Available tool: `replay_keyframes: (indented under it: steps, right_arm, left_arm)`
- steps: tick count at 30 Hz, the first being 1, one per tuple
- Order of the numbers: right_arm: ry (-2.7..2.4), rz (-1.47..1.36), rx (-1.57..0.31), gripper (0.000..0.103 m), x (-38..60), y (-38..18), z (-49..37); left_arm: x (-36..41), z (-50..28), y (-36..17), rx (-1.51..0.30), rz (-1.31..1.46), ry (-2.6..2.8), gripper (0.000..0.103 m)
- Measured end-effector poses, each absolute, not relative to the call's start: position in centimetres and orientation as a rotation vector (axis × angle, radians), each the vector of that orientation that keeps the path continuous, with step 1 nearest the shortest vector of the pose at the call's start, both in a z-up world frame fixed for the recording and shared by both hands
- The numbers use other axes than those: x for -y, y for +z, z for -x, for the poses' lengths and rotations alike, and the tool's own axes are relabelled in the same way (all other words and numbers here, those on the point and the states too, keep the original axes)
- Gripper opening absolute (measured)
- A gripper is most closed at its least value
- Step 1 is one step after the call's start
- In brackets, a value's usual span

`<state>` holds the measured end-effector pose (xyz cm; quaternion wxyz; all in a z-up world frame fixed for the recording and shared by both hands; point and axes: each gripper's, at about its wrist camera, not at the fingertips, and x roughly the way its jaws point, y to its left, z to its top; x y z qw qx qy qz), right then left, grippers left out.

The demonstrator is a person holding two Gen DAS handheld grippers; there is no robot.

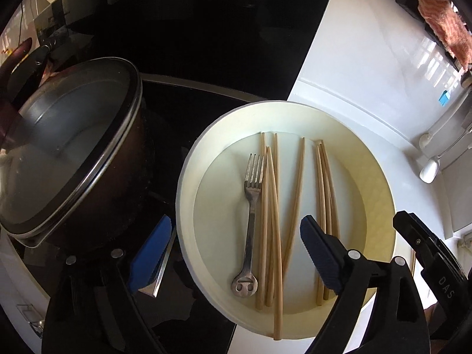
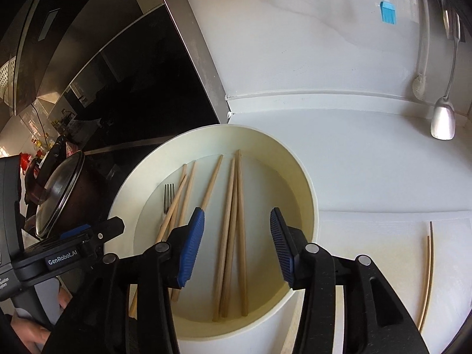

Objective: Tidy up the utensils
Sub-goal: 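Move both tools back over the last two chopsticks on the board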

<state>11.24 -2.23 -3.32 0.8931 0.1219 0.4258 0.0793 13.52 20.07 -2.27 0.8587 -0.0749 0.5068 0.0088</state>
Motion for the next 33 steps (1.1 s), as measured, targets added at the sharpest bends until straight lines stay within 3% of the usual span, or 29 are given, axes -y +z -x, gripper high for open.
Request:
replay_keyframes:
  steps: [15,33]
  right_arm:
    - [-0.011,-0.276,-0.860,0.059,4.0,-2.8,-3.0]
    - [-0.266,-0.376,-0.865,0.062,16.0,-4.7,7.8]
  left_arm:
    - [-16.3,-9.8,-0.4,-1.028,0.043,-0.148,0.094]
    - [-4.7,-4.4,-1.1,-1.013,-0.038,-0.342,0.096]
